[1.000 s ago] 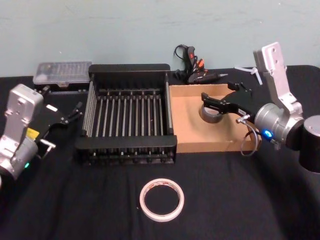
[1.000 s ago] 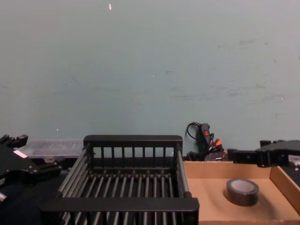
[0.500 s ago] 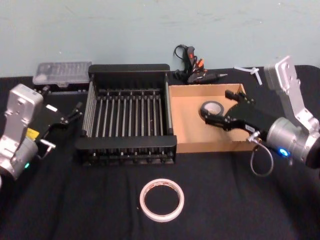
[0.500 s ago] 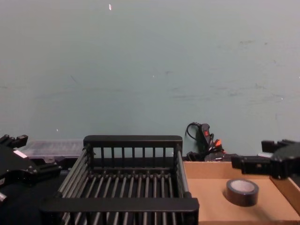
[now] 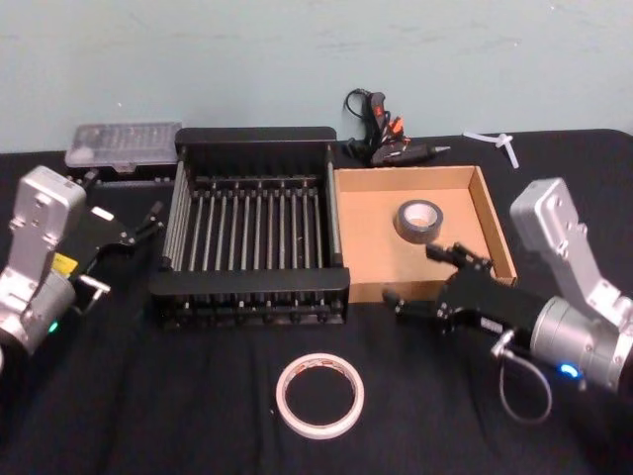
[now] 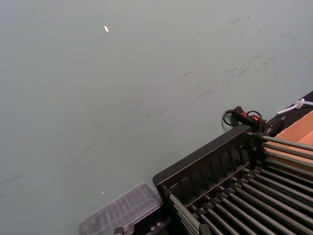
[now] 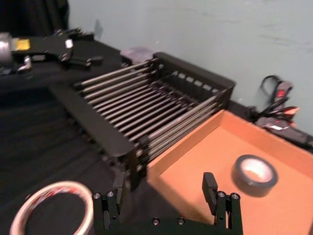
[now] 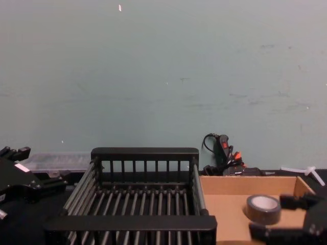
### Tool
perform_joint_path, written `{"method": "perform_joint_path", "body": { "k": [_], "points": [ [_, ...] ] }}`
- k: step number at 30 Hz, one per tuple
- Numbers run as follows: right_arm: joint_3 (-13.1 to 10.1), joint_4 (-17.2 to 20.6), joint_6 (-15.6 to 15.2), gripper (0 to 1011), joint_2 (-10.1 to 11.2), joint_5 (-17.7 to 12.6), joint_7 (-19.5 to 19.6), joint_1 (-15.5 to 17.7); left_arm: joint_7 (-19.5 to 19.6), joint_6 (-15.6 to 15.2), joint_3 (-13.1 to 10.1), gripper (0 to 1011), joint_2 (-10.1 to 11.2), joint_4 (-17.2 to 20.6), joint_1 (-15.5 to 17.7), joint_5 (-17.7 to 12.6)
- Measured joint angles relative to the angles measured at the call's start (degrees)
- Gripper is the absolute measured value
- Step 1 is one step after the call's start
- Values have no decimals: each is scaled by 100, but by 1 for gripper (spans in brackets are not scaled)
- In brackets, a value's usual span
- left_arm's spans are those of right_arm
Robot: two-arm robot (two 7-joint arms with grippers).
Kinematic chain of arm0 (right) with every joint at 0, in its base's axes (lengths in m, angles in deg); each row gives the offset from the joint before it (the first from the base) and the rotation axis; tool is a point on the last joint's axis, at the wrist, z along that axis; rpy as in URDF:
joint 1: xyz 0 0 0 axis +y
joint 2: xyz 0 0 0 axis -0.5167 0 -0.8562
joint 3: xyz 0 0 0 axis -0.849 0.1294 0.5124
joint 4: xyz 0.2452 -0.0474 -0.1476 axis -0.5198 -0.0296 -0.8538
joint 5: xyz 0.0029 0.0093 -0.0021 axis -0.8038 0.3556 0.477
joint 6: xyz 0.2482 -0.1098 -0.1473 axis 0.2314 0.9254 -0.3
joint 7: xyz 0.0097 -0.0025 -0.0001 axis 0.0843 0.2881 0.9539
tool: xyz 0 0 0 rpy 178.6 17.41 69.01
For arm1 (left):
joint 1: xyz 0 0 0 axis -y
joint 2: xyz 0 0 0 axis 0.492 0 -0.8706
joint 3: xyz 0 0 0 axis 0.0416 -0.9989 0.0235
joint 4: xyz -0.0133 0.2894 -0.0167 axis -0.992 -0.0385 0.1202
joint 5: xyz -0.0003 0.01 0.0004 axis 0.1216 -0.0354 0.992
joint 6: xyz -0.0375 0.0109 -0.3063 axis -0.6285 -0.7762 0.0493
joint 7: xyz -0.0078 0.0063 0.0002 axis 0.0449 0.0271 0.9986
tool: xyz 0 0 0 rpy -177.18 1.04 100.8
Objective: Pick up the white tape and place it into the black box , Pick up the silver tape and place it into the brown box.
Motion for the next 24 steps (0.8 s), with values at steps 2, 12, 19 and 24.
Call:
{"method": "perform_joint_path", "body": {
  "k": [2, 12, 19, 24],
  "points": [
    [86, 39, 24, 1002, 60, 0, -16, 75, 0, 0, 0, 1001, 0, 0, 0, 0],
    [460, 97, 73, 1002, 209, 32, -71, 161, 0, 0, 0, 1001, 0, 0, 0, 0],
    [706, 78, 68, 1002, 220, 128, -102, 78, 0, 0, 0, 1001, 0, 0, 0, 0],
    [884, -10, 70, 1002, 188, 224, -132, -17, 0, 0, 0, 1001, 0, 0, 0, 1]
  ]
}}
